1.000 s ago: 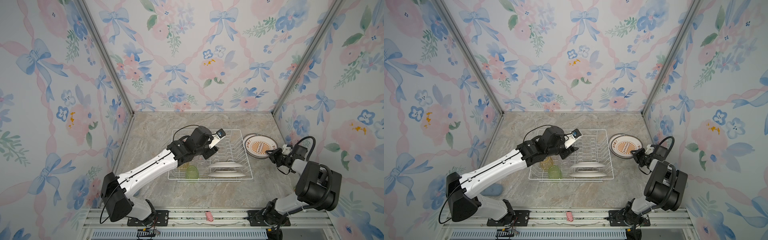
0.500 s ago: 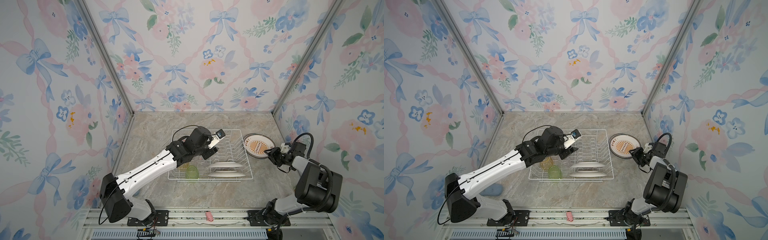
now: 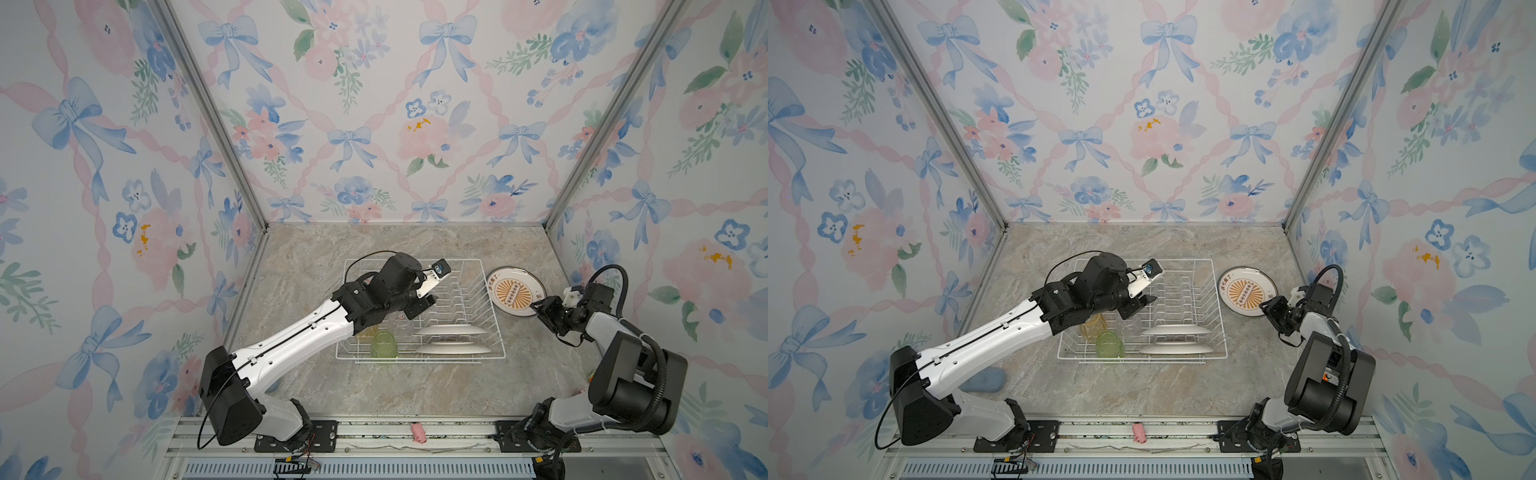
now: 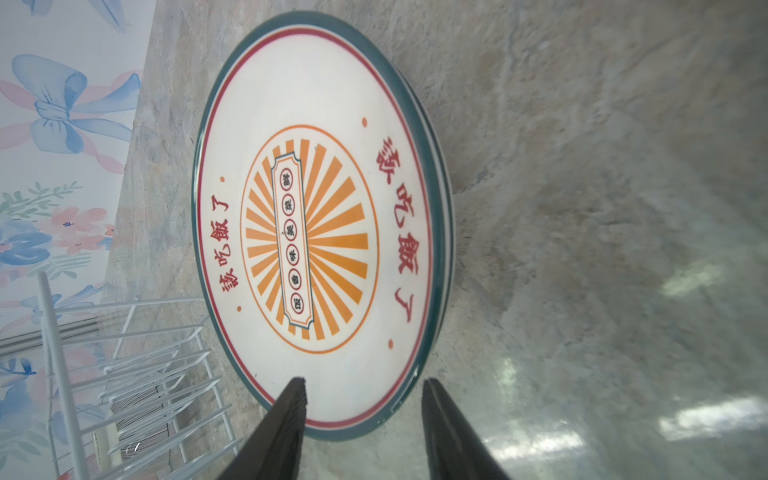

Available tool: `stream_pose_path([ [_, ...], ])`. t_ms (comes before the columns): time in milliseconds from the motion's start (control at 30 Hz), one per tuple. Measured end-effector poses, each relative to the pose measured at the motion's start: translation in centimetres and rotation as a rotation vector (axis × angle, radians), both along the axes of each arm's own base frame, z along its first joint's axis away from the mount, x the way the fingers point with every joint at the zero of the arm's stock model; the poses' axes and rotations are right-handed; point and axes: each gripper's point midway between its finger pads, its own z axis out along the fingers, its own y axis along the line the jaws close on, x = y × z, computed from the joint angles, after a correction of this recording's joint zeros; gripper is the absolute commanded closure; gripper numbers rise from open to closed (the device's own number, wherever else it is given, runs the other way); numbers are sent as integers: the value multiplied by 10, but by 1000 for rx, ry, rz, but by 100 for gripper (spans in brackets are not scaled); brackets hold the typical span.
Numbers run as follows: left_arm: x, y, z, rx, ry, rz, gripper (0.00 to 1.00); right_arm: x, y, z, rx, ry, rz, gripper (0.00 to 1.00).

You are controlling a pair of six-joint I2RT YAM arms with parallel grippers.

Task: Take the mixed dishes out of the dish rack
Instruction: 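Open the right gripper and draw it back from the plate stack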

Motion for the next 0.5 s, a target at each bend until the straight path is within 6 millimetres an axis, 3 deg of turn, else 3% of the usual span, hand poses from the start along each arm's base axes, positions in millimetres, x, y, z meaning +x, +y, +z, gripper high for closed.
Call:
stream_pose_path([
  [233, 0, 0, -2, 4, 3, -1, 45, -6, -1, 13, -40, -8, -4, 49],
  [400, -1, -1, -6, 9, 12, -5, 46, -11, 3, 47, -107, -82, 6, 45],
  [500, -2, -4, -10, 10, 25, -19, 46, -14, 14, 75, -164, -143, 41, 44],
])
